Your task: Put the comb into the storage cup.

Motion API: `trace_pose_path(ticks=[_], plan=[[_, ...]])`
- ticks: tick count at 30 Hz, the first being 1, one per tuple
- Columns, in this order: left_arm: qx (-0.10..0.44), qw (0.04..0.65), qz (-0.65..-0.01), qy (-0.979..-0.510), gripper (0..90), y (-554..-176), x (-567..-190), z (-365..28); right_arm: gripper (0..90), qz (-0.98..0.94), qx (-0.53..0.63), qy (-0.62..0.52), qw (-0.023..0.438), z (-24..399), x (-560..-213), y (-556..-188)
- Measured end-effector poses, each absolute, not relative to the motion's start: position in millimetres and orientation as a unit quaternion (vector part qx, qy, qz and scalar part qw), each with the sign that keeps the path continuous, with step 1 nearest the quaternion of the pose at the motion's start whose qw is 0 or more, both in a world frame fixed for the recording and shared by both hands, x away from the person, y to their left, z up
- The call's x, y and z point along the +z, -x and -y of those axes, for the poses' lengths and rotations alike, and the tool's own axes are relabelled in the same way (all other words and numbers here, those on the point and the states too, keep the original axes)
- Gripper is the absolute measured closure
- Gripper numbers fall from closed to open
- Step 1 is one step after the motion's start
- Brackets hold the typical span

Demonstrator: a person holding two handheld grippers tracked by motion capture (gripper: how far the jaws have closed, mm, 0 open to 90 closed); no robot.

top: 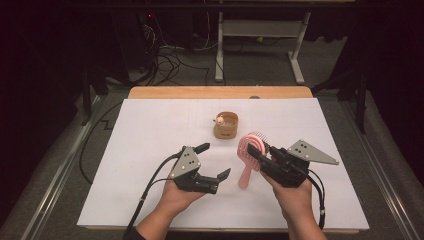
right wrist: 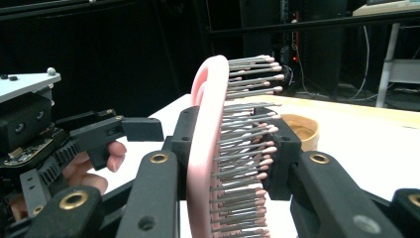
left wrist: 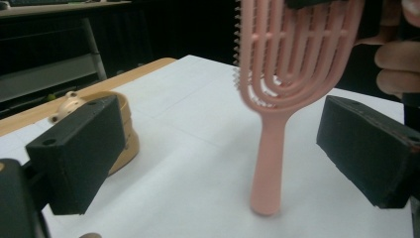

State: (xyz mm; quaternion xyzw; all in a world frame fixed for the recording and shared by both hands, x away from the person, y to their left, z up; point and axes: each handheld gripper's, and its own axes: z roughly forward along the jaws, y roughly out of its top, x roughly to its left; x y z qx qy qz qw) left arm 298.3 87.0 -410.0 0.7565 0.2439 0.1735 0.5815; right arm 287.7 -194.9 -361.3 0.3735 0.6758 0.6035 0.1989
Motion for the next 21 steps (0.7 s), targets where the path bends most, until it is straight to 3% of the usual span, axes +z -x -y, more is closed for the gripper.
trace_pose_path(ticks=[8,21], plan=[[0.181,0.572,-0.27,-0.753,0.0,-304,-417,-115,66.5,-0.669,0.602,-0.382,0.21,204,-360,-289],[0.209,0.563,-0.294,-0.744,0.0,-297,-422,-168,66.4,-0.66,0.598,-0.396,0.223,219,-362,-294]])
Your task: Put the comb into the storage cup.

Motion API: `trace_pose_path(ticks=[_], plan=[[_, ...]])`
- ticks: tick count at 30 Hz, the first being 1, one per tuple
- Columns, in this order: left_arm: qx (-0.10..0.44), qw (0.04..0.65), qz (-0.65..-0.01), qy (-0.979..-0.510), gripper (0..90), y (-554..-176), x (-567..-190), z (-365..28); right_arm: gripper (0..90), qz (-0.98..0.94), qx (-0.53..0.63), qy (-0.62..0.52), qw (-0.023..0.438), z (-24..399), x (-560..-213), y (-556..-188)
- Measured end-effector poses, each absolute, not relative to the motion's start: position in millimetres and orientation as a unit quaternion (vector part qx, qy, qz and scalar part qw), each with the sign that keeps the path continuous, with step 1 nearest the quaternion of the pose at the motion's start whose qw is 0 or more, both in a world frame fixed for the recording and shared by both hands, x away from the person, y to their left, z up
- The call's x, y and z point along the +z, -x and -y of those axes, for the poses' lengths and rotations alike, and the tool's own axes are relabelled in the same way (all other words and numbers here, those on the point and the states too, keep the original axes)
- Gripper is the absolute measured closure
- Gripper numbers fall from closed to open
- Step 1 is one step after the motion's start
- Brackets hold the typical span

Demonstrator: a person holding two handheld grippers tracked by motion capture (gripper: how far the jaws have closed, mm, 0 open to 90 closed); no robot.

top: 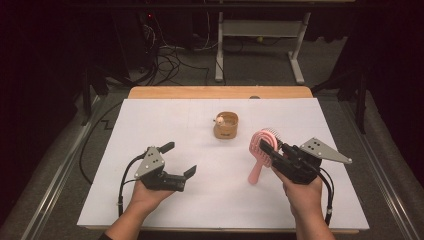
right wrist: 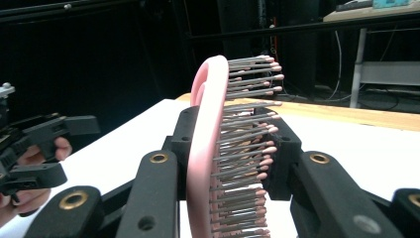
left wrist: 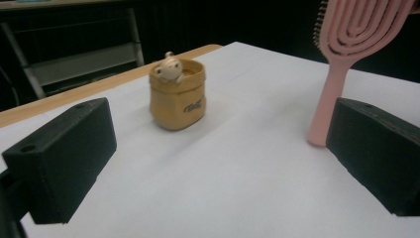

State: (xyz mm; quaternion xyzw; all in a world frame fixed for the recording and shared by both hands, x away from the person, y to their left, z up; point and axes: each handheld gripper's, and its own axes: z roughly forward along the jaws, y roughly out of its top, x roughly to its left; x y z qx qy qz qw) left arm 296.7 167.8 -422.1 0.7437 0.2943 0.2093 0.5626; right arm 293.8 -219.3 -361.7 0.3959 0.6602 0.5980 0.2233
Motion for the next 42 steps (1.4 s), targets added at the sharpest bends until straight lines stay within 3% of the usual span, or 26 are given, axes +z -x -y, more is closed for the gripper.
trace_pose_path(ticks=[15,42], plan=[[0.234,0.552,-0.341,-0.724,0.0,-293,-440,-211,66.4,-0.646,0.598,-0.408,0.243,238,-360,-295],[0.219,0.543,-0.335,-0.738,0.0,-294,-456,-212,66.4,-0.637,0.604,-0.399,0.265,216,-356,-311]])
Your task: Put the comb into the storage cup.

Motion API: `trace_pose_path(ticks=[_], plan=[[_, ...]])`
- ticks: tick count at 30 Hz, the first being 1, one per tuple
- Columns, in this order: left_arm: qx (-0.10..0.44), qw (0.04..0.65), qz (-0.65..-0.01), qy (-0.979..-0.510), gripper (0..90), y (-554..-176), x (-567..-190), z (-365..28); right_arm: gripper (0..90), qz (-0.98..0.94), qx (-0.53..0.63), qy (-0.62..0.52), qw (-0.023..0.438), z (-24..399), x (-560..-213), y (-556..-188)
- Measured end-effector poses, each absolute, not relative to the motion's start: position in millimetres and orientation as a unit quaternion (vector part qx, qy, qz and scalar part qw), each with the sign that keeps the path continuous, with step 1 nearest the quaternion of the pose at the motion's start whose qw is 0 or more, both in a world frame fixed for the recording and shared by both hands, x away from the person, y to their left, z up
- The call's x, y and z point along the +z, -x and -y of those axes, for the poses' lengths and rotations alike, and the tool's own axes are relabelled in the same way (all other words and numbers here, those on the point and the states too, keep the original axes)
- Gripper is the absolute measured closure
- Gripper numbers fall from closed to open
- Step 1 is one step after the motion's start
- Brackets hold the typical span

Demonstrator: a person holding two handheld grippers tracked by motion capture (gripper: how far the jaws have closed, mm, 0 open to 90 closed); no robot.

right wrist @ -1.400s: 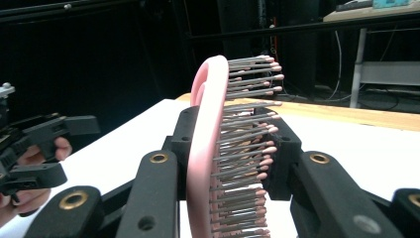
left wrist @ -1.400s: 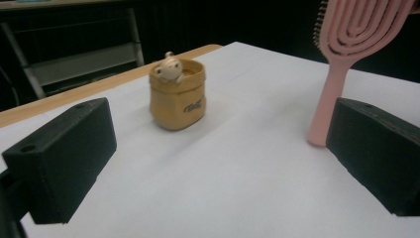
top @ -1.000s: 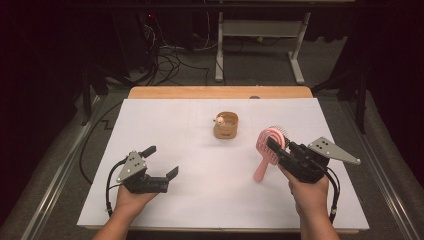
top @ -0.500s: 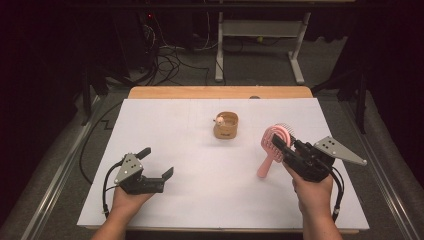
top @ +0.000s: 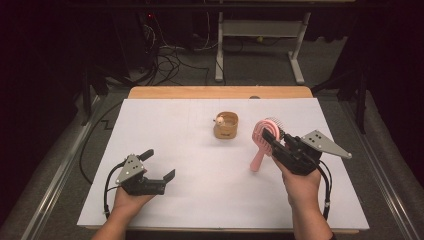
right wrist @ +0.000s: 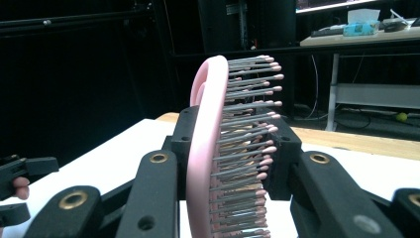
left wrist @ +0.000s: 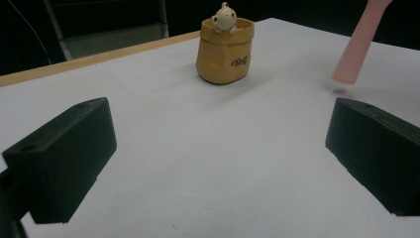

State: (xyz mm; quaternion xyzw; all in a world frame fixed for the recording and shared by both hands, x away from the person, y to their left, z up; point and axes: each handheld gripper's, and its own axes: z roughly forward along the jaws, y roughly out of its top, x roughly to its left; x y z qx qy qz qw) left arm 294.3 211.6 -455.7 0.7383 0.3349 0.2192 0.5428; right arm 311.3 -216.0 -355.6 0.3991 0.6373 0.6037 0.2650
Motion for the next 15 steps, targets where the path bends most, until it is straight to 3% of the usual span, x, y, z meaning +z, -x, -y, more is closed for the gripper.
trace_pose_path(ticks=[15], plan=[[0.223,0.551,-0.315,-0.74,0.0,-293,-456,-211,66.3,-0.631,0.612,-0.394,0.271,200,-338,-335]])
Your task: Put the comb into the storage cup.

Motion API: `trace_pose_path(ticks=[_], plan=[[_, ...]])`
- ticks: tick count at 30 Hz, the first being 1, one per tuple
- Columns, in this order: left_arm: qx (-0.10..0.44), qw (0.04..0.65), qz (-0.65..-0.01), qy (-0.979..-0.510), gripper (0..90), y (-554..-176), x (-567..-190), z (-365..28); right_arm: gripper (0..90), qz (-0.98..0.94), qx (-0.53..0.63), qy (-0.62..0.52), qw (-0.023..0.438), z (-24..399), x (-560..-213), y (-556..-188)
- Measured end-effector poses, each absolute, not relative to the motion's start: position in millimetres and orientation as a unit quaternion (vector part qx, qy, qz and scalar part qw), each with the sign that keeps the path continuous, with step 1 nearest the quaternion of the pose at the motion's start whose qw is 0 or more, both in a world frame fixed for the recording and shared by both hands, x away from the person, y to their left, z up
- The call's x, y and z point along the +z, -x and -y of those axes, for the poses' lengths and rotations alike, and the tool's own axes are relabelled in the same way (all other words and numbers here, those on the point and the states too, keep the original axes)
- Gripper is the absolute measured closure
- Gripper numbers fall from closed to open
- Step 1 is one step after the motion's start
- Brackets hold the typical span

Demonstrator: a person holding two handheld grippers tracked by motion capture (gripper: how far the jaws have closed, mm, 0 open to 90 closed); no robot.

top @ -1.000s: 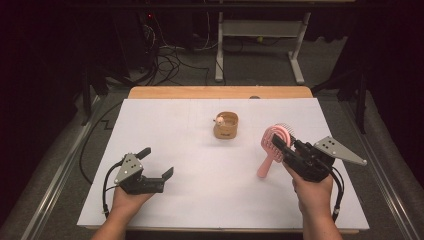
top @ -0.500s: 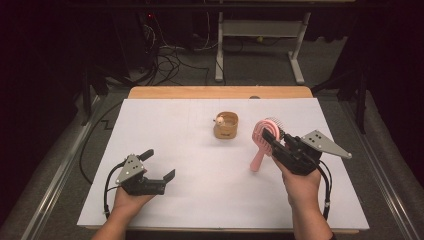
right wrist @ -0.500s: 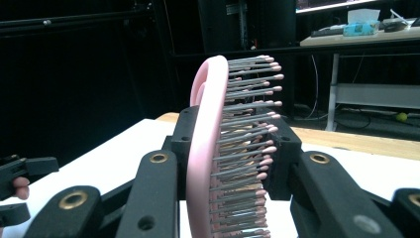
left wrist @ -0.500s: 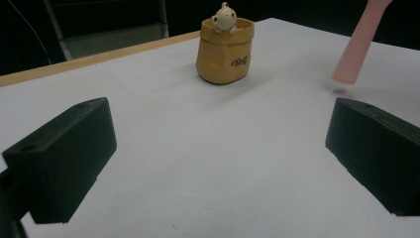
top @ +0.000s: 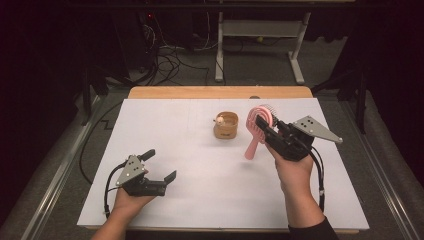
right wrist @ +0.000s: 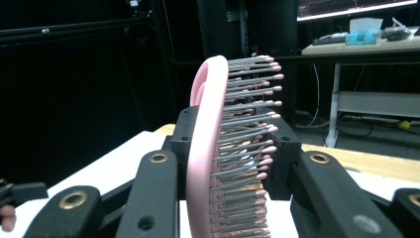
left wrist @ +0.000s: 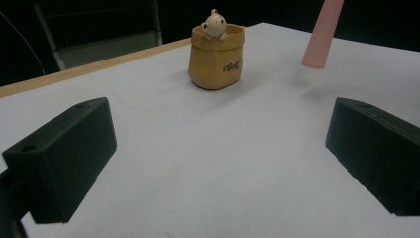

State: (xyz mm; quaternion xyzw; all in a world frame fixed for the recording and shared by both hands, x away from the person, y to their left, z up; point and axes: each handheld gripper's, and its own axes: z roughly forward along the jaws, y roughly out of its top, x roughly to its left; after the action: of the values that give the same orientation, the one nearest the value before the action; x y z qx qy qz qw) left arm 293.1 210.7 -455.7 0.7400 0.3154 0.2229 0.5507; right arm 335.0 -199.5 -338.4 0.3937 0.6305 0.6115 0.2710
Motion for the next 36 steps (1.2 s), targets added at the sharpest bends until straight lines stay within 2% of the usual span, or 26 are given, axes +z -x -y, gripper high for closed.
trace_pose_path(ticks=[36], plan=[[0.214,0.556,-0.304,-0.743,0.0,-291,-455,-208,66.3,-0.615,0.626,-0.369,0.306,180,-289,-359]])
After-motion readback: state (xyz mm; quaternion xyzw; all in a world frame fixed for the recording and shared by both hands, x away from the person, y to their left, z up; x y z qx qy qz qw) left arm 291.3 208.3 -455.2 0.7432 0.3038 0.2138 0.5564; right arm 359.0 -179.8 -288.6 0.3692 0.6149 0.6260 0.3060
